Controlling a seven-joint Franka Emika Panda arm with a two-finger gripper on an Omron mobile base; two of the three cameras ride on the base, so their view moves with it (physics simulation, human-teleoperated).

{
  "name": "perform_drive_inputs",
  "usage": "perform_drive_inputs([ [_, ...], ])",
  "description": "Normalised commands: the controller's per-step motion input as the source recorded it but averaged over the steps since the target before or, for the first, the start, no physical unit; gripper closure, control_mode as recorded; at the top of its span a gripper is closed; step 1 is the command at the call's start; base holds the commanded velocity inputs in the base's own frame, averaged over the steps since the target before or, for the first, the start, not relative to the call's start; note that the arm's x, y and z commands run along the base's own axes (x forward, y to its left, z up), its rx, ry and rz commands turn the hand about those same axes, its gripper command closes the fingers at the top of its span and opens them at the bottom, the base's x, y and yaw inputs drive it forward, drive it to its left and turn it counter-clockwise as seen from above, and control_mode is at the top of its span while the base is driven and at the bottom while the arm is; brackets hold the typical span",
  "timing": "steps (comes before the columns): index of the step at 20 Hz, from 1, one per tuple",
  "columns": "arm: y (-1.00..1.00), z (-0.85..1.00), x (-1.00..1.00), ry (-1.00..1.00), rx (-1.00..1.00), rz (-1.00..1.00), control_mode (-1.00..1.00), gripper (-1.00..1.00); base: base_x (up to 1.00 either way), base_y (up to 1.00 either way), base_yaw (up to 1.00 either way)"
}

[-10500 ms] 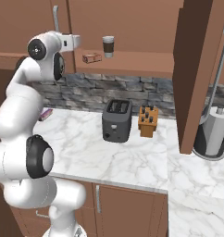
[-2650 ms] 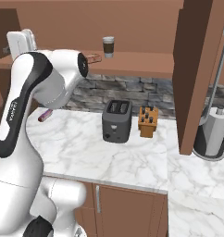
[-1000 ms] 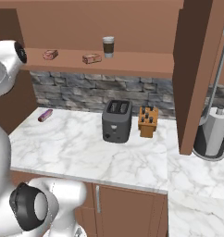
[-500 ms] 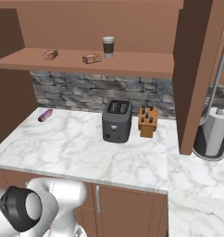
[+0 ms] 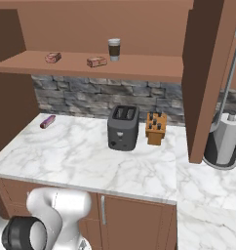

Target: Pick the bar soap and bar soap from the cabinet and place them on the counter.

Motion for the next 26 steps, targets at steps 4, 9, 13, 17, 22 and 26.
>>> perform_drive_inputs([
  [4, -0.75, 0.00, -0.45, -0.30, 0.00, 0.00, -1.00, -1.00, 0.00, 0.00, 0.00],
  [9, -0.48, 0.00, -0.31, -0.24, -0.02, -0.02, -1.00, -1.00, 0.00, 0.00, 0.00],
  [13, -0.33, 0.00, -0.20, -0.19, -0.08, -0.12, -1.00, -1.00, 0.00, 0.00, 0.00],
  [17, -0.35, 0.06, -0.07, -0.10, -0.10, -0.21, -1.00, -1.00, 0.00, 0.00, 0.00],
  [22, -0.47, 0.14, -0.01, -0.03, -0.10, -0.27, -1.00, -1.00, 0.00, 0.00, 0.00],
  [26, -0.38, 0.12, 0.00, -0.03, -0.11, -0.29, -1.00, -1.00, 0.00, 0.00, 0.00],
])
